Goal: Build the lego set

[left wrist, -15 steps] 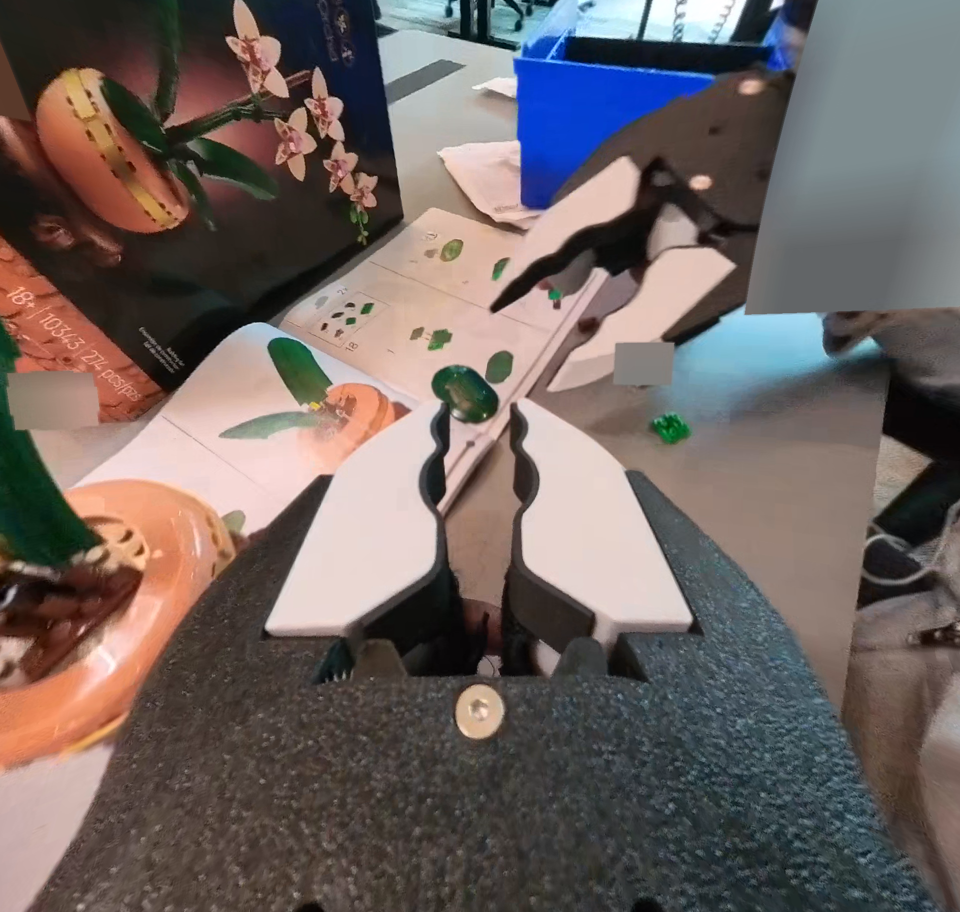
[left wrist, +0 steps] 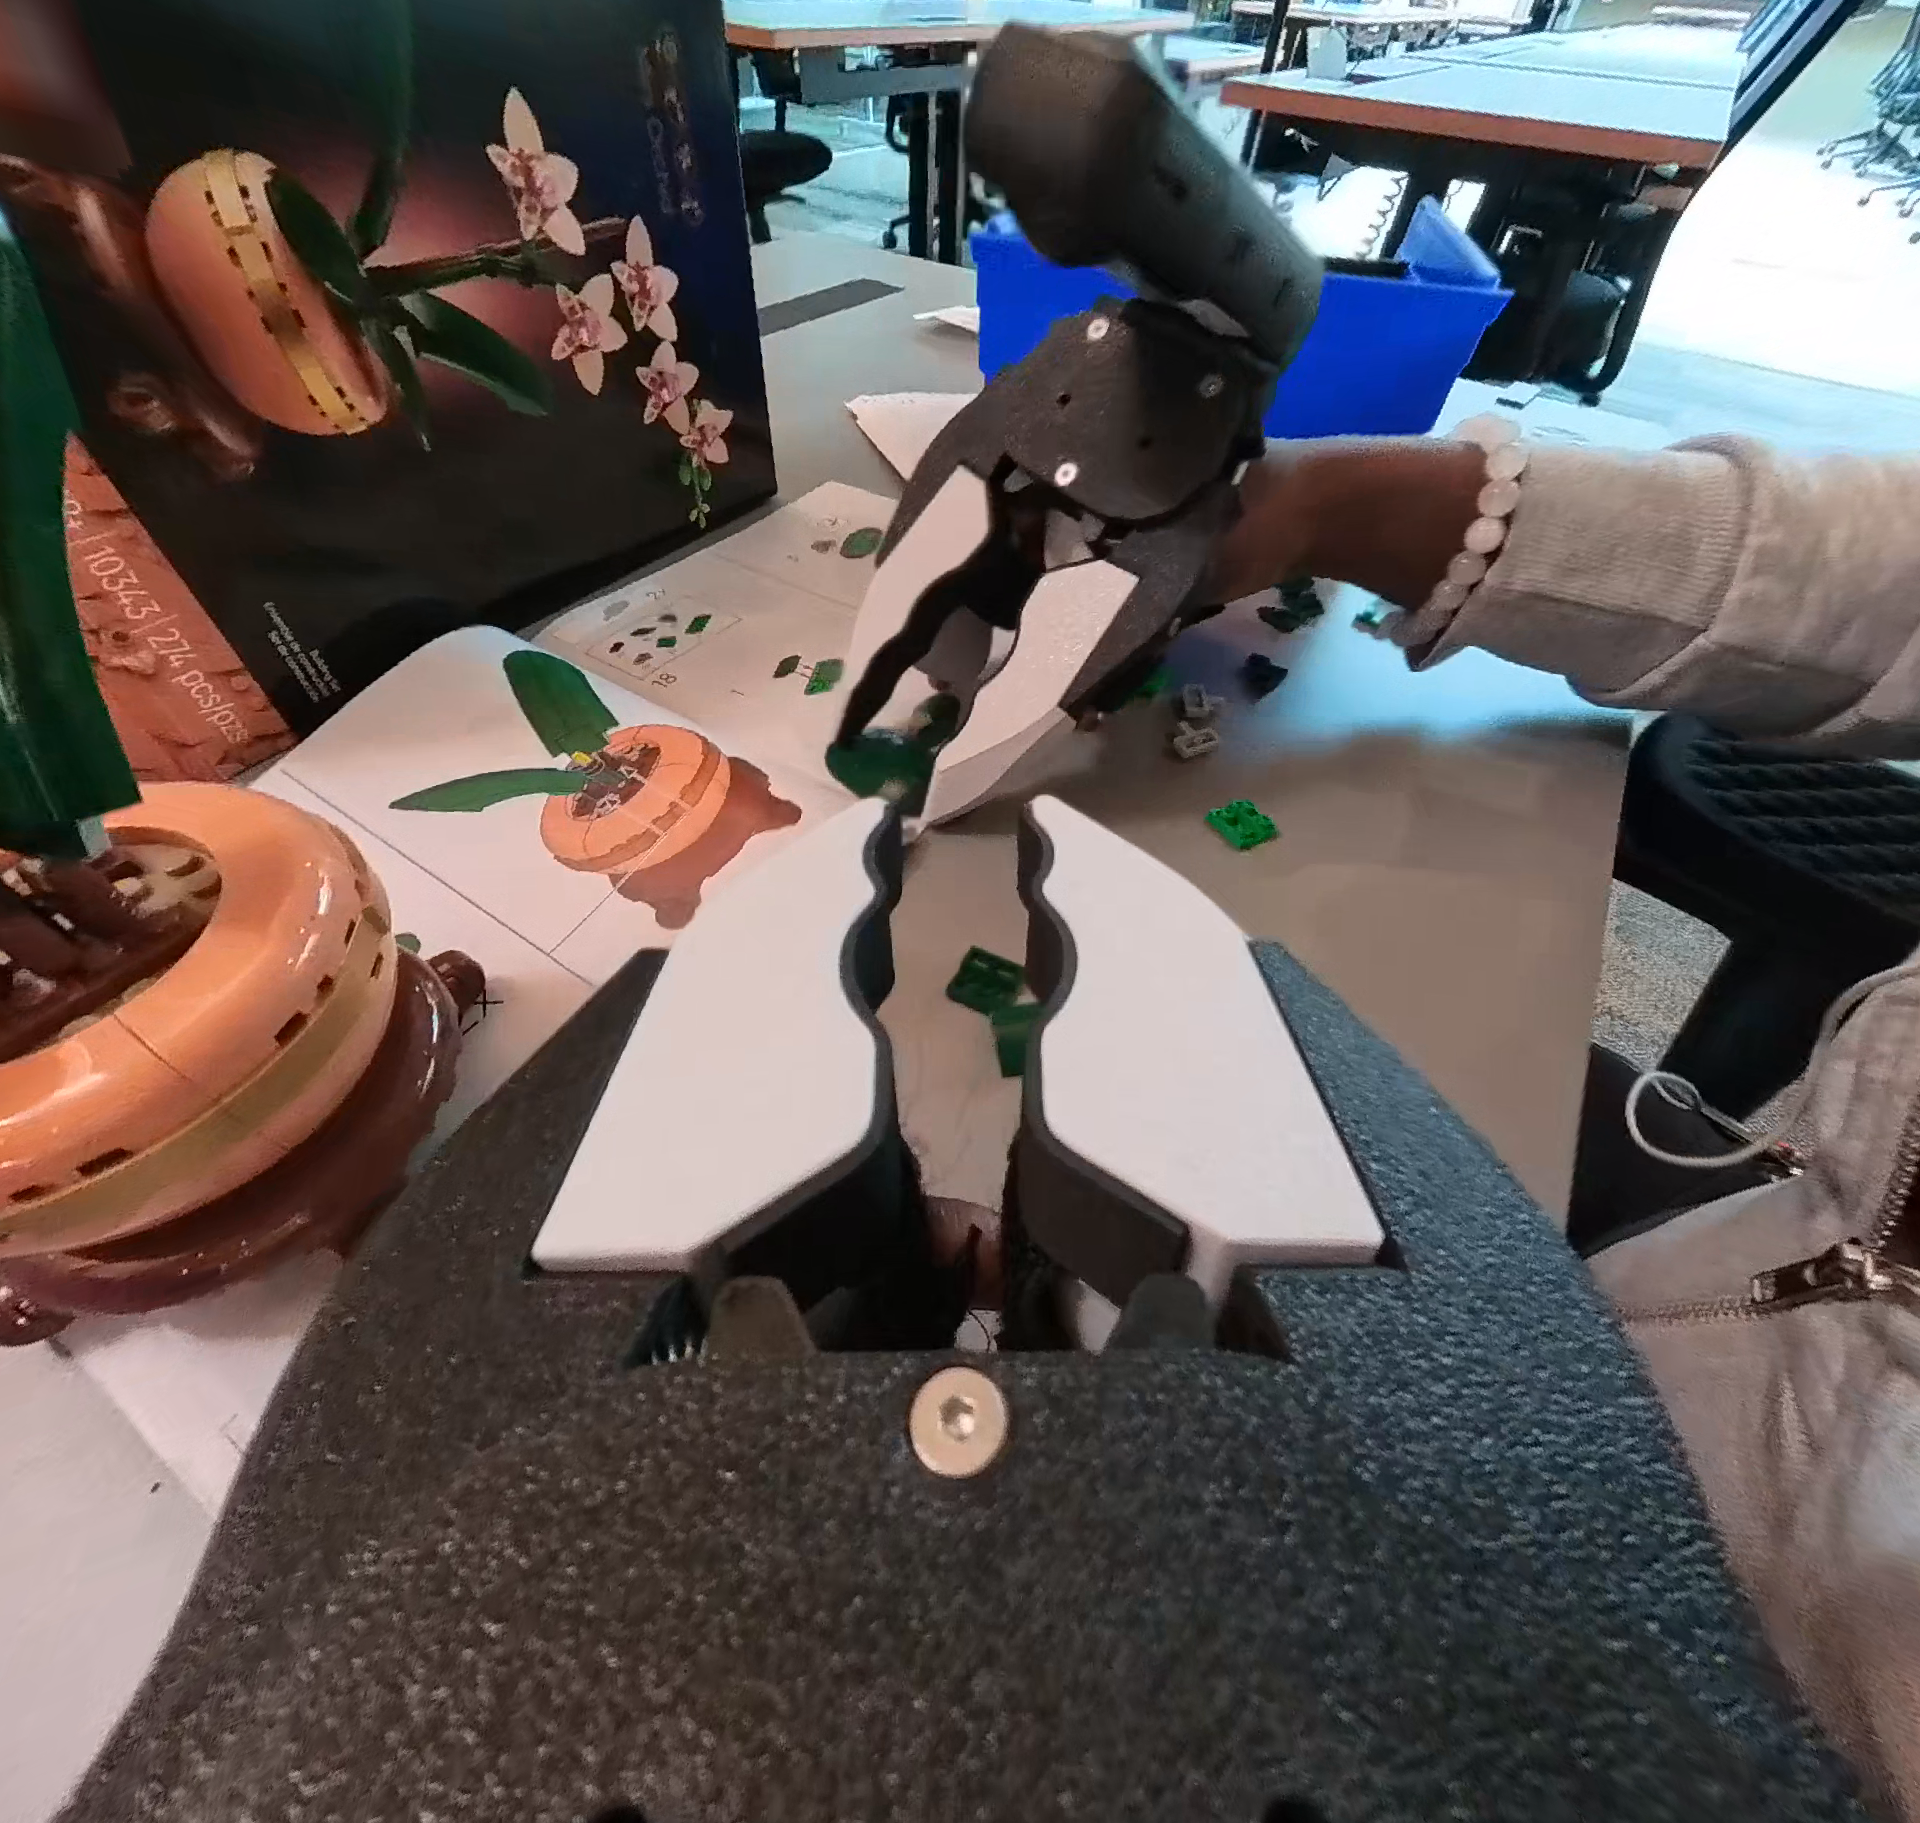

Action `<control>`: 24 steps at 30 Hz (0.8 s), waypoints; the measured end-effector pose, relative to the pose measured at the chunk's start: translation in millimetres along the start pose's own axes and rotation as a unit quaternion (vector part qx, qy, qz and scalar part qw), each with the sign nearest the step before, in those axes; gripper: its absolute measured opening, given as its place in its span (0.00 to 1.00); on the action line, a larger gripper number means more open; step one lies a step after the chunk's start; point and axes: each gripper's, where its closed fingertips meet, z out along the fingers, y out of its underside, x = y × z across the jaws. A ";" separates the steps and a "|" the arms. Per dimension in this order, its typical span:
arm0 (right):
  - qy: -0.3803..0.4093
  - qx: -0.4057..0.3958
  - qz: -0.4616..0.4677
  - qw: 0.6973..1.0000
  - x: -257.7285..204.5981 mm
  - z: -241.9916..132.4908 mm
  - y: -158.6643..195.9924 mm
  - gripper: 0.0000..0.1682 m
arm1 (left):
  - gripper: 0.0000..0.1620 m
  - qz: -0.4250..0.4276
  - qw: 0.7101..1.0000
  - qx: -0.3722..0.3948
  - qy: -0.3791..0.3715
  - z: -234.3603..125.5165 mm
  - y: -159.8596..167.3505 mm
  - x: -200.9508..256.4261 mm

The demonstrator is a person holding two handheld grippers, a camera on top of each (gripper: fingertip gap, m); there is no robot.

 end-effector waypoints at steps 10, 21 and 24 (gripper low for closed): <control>-0.022 0.006 0.034 0.999 4.6 -12.3 2.1 0.42 | 0.12 0.032 0.999 -0.038 -0.014 6.8 16.5 -0.4; -0.042 -0.018 0.029 0.999 2.6 -1.3 6.6 0.28 | 0.12 0.036 0.998 -0.049 -0.007 15.2 20.0 -1.8; -0.048 -0.003 0.032 0.998 -1.0 -5.2 5.0 0.28 | 0.12 0.035 0.998 -0.047 -0.007 16.4 19.3 -2.6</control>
